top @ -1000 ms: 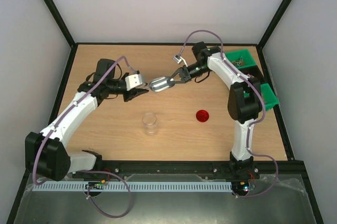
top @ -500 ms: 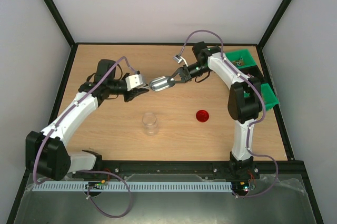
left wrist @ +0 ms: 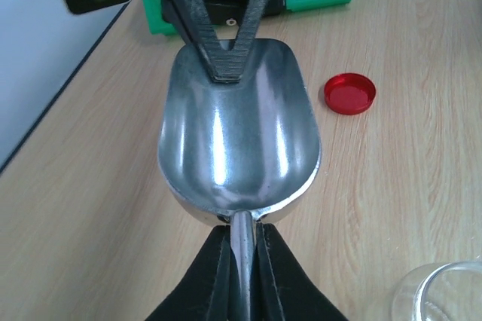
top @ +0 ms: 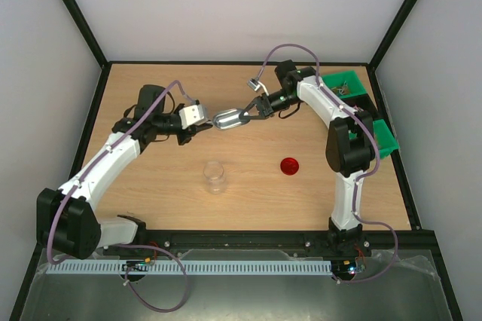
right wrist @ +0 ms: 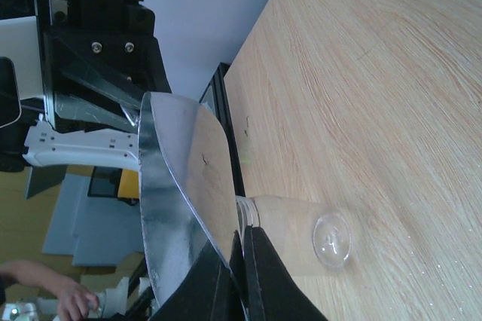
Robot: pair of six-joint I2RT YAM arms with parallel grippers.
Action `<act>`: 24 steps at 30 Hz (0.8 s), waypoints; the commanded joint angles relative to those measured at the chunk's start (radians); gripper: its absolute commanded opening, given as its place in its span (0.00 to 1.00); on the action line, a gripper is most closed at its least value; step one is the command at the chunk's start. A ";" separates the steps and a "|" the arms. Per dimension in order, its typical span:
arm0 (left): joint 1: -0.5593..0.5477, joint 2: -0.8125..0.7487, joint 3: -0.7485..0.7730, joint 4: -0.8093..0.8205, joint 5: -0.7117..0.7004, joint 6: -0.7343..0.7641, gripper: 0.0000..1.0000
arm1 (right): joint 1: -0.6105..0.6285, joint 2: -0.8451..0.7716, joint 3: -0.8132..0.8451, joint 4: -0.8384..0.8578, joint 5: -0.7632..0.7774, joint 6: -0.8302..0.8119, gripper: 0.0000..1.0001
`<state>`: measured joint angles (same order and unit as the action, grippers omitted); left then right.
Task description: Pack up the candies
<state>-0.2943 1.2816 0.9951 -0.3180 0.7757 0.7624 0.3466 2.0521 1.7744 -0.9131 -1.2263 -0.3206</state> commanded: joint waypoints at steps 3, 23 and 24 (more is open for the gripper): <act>0.001 -0.020 -0.011 0.039 -0.007 -0.003 0.02 | 0.007 0.011 -0.023 -0.010 -0.003 0.015 0.13; 0.066 0.022 -0.033 0.021 -0.096 -0.021 0.02 | -0.557 0.037 0.231 -0.021 0.526 -0.076 0.92; 0.067 0.026 -0.031 0.026 -0.100 -0.025 0.02 | -0.593 0.042 0.249 -0.023 0.537 -0.085 0.92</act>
<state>-0.2344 1.2881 0.9596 -0.3267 0.6800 0.7509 -0.1448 2.0632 1.9621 -0.8707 -0.8051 -0.3546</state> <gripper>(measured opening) 0.077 0.913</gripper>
